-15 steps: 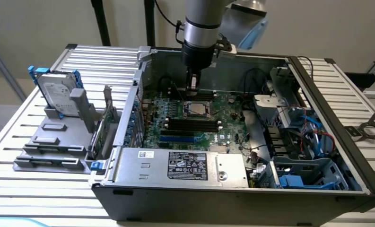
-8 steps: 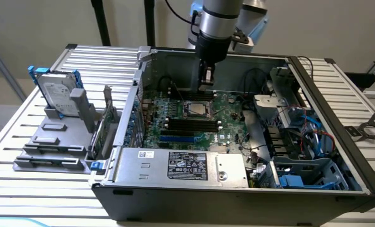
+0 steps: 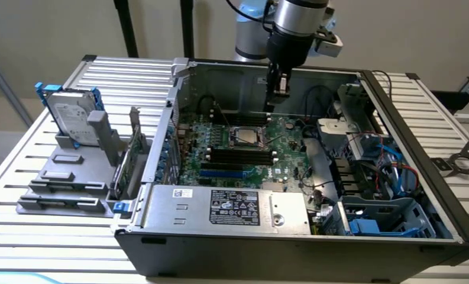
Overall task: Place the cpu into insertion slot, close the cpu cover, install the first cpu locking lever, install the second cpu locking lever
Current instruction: 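Close the cpu cover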
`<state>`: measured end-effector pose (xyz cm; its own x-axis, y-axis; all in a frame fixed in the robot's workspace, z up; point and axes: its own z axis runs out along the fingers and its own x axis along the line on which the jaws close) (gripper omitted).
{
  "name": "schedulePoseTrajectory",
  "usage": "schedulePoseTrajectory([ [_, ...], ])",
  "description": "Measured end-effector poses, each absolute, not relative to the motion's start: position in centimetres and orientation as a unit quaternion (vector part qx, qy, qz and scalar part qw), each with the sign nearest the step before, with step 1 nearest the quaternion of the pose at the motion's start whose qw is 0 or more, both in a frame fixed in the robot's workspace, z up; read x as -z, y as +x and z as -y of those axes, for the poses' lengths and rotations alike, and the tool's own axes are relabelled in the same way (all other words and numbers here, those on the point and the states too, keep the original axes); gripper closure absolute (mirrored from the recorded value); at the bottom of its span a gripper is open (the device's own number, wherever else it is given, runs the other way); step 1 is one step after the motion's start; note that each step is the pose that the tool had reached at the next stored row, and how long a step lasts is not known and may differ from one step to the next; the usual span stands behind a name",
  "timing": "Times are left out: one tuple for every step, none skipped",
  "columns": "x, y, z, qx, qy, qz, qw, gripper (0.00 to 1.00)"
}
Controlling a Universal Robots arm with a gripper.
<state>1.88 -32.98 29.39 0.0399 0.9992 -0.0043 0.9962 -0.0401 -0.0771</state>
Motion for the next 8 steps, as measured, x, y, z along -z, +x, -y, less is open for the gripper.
schedulePoseTrajectory([
  [-29.4,2.4,33.0,-0.028,-0.72,0.692,0.026,0.89],
  [-29.4,2.8,33.0,-0.028,-0.72,0.692,0.026,0.89],
  [-29.4,3.3,33.0,-0.028,-0.72,0.693,0.026,0.89],
  [-29.4,3.7,33.0,-0.028,-0.72,0.693,0.026,0.89],
  [-29.4,4.2,33.0,-0.028,-0.72,0.693,0.026,0.89],
  [-29.4,4.6,33.0,-0.028,-0.72,0.693,0.026,0.89],
  [-29.4,5.0,33.0,-0.028,-0.719,0.694,0.026,0.89],
  [-29.4,5.3,33.0,-0.028,-0.719,0.694,0.026,0.89],
])
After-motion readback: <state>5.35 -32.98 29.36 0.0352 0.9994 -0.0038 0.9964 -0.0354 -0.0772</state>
